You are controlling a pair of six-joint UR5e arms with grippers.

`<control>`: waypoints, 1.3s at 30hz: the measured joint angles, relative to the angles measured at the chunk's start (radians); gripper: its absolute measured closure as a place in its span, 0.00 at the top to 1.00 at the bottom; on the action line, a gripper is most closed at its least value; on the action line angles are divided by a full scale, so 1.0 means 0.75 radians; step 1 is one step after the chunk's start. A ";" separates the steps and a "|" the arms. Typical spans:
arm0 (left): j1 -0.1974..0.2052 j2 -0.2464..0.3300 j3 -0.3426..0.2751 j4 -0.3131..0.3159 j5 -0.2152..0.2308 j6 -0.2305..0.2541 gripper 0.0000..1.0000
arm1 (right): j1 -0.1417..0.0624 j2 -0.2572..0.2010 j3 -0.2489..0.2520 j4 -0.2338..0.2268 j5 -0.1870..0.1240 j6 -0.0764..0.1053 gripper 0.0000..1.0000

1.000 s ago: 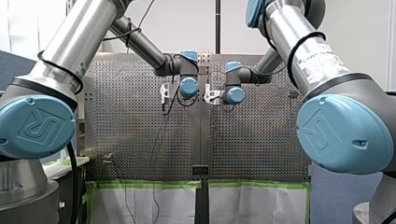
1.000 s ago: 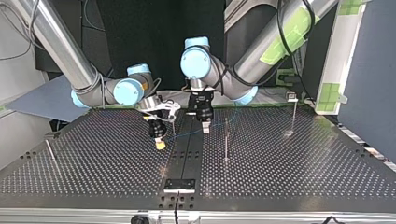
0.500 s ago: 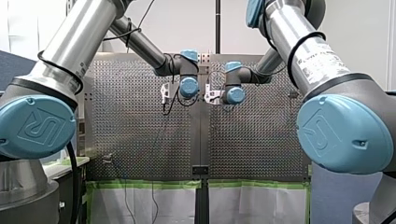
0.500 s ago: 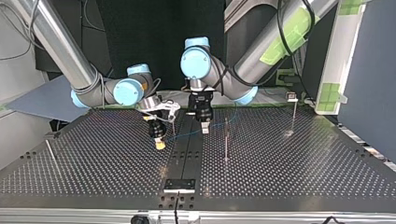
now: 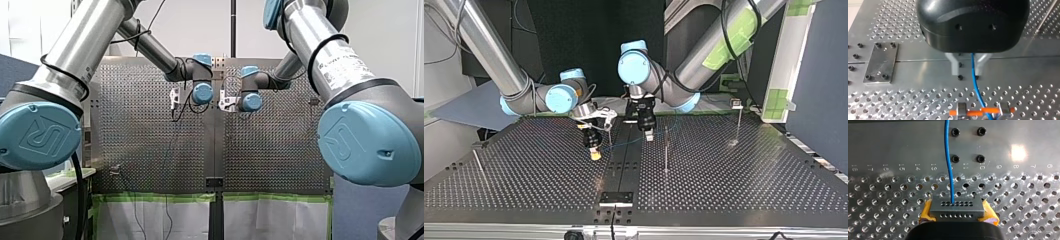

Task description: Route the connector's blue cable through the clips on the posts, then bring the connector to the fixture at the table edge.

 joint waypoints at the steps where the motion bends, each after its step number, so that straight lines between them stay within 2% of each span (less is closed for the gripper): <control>1: 0.000 0.000 0.000 0.002 -0.004 0.003 0.00 | 0.000 0.000 0.000 0.000 0.000 0.000 0.02; 15: -0.008 0.000 0.000 0.010 0.013 0.000 0.00 | 0.000 0.000 0.000 0.005 0.001 0.000 0.02; 23: -0.012 0.000 0.000 0.005 0.025 -0.012 0.00 | 0.002 0.000 0.000 0.032 0.005 0.000 0.02; 24: -0.011 0.000 0.000 0.005 0.026 -0.013 0.11 | 0.002 0.000 0.000 0.033 0.005 0.000 0.02; 25: -0.011 0.000 0.000 0.005 0.026 -0.013 0.11 | 0.003 0.000 0.000 0.034 0.004 0.000 0.02; 28: -0.006 0.000 0.000 0.002 0.036 -0.015 0.36 | 0.005 0.000 0.000 0.036 0.005 0.000 0.02; 33: -0.001 0.000 0.000 -0.003 0.049 -0.019 0.36 | 0.006 -0.001 0.000 0.042 0.004 0.000 0.02; 34: -0.001 0.000 0.000 -0.003 0.050 -0.019 0.54 | 0.006 -0.001 0.000 0.045 0.004 0.000 0.02; 39: 0.000 -0.001 0.000 -0.004 0.053 -0.017 0.54 | 0.006 -0.002 0.000 0.057 0.005 0.000 0.02</control>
